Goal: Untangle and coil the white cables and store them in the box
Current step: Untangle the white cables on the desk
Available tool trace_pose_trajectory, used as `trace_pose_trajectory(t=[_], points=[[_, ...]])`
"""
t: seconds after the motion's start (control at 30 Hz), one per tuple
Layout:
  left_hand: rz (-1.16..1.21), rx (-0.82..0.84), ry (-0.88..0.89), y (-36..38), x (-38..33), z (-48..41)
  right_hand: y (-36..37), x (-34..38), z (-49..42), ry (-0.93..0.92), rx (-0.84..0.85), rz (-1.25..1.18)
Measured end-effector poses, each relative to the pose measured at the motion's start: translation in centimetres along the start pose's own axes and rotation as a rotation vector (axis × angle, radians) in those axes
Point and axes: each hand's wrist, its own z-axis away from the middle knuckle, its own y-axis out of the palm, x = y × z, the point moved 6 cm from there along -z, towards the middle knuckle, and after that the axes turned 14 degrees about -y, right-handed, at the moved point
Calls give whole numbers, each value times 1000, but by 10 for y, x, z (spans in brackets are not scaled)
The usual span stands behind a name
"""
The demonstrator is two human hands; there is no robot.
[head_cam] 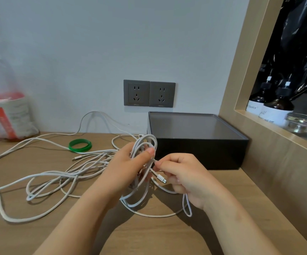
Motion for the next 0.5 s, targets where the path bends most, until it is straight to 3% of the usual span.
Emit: trace_pose_trajectory(t=[0.17, 0.33, 0.5], points=[[194, 51, -104, -1, 5, 1, -1, -1, -1, 7, -42, -35], [146, 24, -74, -7, 5, -2, -1, -1, 1, 5, -77, -57], [50, 160, -11, 3, 0, 5, -7, 1, 0, -55, -175, -13]])
